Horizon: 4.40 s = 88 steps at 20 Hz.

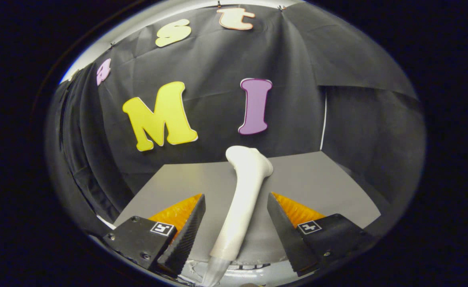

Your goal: Iron the clothes twice with a garment steamer, once on the left side and once on the right side.

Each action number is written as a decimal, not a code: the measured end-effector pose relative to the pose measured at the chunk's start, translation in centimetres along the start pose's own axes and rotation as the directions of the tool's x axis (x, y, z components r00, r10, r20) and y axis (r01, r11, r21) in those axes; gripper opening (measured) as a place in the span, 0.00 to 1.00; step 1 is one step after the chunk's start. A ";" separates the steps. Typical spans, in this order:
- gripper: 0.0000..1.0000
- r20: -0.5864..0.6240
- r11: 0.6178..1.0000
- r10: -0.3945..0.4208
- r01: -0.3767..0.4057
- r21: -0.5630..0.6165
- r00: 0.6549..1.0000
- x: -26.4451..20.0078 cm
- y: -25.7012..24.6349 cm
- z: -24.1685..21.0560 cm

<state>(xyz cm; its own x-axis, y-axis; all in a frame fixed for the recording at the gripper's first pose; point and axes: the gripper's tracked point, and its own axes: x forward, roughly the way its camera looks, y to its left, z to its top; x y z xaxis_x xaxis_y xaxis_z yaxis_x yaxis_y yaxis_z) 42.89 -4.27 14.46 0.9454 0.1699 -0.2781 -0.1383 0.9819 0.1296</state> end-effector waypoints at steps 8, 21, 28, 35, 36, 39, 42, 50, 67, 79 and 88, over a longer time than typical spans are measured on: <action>0.71 -0.135 0.993 0.057 -0.043 0.109 0.989 4.5 -0.3 -2.0; 0.38 -0.034 0.982 0.120 -0.113 0.150 0.992 1.4 1.7 0.7; 0.37 0.117 0.986 0.072 -0.088 0.138 0.991 -5.4 3.8 3.9; 0.37 0.242 0.988 0.094 -0.122 0.100 0.966 -13.2 12.5 6.4; 0.37 0.261 0.987 0.103 -0.130 0.090 0.960 -14.3 14.0 6.9; 0.37 0.311 0.988 0.113 -0.141 0.066 0.944 -17.1 18.4 7.9; 0.37 0.364 0.987 0.124 -0.154 0.056 0.923 -19.4 22.6 9.0; 0.37 0.421 0.977 0.197 -0.213 -0.010 0.885 -23.1 34.0 11.1; 0.37 0.390 0.958 0.283 -0.234 -0.168 0.876 -20.5 48.6 11.8; 0.37 0.268 0.958 0.250 -0.197 -0.209 0.930 -17.4 46.3 4.1; 0.37 0.132 0.952 0.241 -0.208 -0.223 0.961 -15.0 44.9 -3.4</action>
<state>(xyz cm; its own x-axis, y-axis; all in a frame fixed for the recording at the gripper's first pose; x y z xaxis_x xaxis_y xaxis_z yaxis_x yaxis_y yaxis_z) 21.46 37.59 21.23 0.9146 0.3891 -0.1102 -0.3945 0.9184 -0.0306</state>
